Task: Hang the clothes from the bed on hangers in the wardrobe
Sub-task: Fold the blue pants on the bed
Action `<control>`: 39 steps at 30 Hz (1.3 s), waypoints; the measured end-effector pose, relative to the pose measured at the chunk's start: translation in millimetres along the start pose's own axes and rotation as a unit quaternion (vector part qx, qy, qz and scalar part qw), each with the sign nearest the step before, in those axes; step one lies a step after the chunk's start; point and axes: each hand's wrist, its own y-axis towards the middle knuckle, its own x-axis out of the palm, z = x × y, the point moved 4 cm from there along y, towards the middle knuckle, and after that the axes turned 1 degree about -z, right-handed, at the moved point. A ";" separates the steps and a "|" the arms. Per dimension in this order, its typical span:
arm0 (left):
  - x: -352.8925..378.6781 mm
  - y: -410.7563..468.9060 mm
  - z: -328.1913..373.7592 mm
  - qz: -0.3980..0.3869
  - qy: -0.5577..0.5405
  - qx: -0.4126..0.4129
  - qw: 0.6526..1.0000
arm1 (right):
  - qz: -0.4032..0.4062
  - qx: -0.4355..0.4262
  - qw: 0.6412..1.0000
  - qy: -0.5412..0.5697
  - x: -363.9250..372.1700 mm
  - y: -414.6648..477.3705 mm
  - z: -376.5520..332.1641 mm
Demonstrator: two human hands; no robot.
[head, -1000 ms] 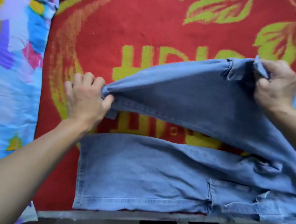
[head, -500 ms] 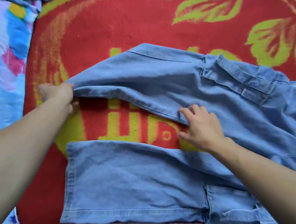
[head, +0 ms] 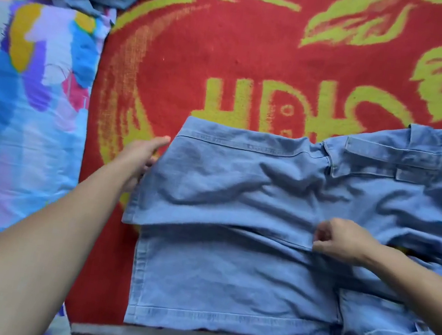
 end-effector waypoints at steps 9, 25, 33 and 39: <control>-7.7 -9.9 93.0 0.127 0.078 0.298 0.943 | 0.172 -0.005 0.983 0.058 -18.5 0.0 -18.9; 19.5 -74.6 -166.6 0.277 0.275 0.108 0.914 | 0.262 -0.115 0.958 -0.027 54.8 -52.4 -43.2; -33.9 -65.3 -140.3 0.347 0.235 0.178 0.890 | 0.286 -0.109 0.952 -0.013 63.1 -61.5 -55.6; -23.8 -82.0 -136.2 0.392 0.371 0.145 0.829 | 0.372 -0.122 0.920 -0.008 69.0 -81.9 -22.7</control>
